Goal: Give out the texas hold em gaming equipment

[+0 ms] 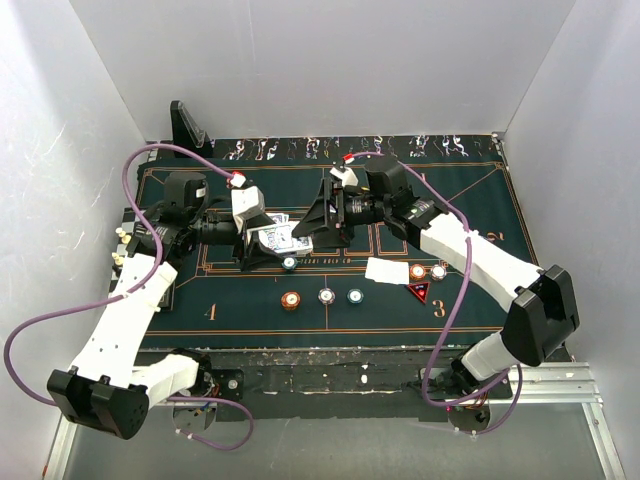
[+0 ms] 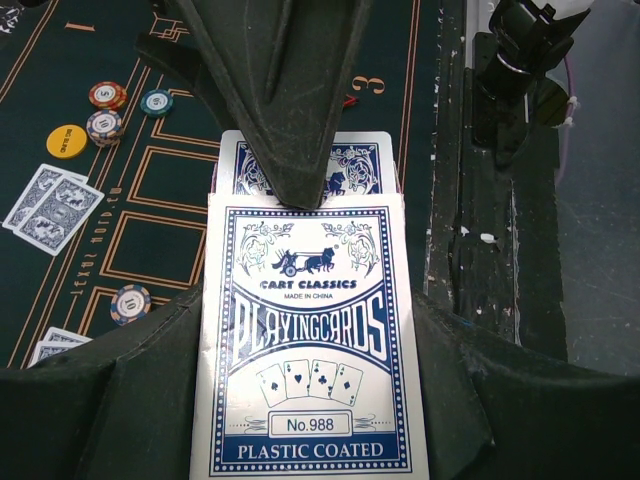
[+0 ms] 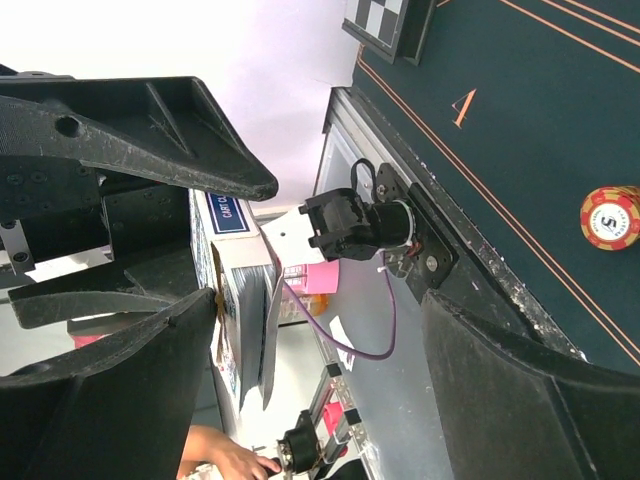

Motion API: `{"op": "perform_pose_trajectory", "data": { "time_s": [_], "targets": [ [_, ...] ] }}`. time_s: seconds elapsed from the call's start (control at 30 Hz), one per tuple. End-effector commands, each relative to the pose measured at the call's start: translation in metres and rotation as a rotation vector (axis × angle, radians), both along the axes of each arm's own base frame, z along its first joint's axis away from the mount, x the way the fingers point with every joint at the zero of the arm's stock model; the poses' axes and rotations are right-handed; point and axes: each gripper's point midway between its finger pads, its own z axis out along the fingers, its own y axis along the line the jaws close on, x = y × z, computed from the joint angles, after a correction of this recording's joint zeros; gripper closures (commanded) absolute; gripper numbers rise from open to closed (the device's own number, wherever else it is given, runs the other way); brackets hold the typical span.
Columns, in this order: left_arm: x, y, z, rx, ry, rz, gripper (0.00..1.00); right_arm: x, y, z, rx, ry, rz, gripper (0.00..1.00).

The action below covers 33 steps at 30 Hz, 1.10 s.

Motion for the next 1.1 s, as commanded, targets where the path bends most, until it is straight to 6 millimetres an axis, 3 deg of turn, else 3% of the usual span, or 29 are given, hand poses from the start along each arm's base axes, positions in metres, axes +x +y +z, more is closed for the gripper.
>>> {"op": "perform_pose_trajectory", "data": {
  "time_s": [0.0,0.27,0.43,0.7,1.07],
  "targets": [
    [-0.003,-0.002,0.015,-0.036,-0.054,-0.013,1.0,-0.005,0.01,0.031,0.087,-0.054,0.047,0.1],
    [-0.002,-0.002,0.014,-0.04,-0.055,-0.012,1.0,-0.01,0.006,0.033,0.097,-0.043,0.045,0.46],
    [-0.003,-0.002,0.014,-0.039,-0.057,-0.009,1.0,-0.01,-0.001,0.033,0.094,-0.043,0.026,0.61],
    [-0.004,-0.002,0.011,-0.037,-0.053,-0.01,1.0,-0.01,-0.016,0.031,0.109,-0.027,-0.006,0.7],
    [-0.002,-0.001,0.013,-0.038,-0.059,-0.003,1.0,-0.007,-0.039,0.029,0.096,-0.027,-0.054,0.73]
  ]
}}
